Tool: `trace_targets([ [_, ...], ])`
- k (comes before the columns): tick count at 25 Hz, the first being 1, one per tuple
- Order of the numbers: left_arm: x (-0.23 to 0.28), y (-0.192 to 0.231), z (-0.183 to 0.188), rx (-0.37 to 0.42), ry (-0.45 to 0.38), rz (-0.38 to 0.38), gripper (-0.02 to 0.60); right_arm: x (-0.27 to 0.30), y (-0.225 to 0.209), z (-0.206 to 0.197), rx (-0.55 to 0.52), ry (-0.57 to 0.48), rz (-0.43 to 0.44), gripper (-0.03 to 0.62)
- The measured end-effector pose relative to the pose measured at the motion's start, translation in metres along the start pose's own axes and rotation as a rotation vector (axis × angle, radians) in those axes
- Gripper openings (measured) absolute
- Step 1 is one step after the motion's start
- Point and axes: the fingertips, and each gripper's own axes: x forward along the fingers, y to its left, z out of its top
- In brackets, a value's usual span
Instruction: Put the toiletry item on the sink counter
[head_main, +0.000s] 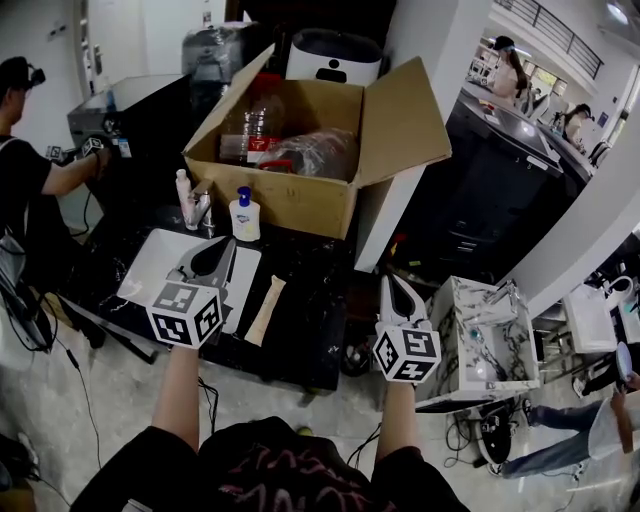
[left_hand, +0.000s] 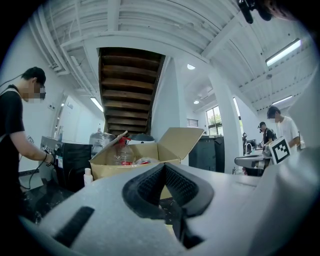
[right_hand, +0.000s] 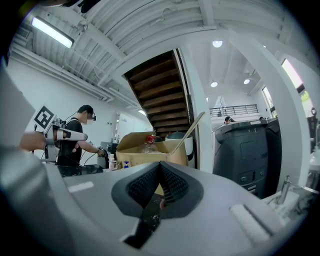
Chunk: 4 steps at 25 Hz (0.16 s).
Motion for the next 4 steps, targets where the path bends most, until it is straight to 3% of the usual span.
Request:
trace_targets([
  [4, -0.0007, 0.002, -0.0017, -0.006, 0.001, -0.001, 0.003, -0.0013, -0.0017, -0.0008, 0.001, 0.002, -0.009, 0.002],
])
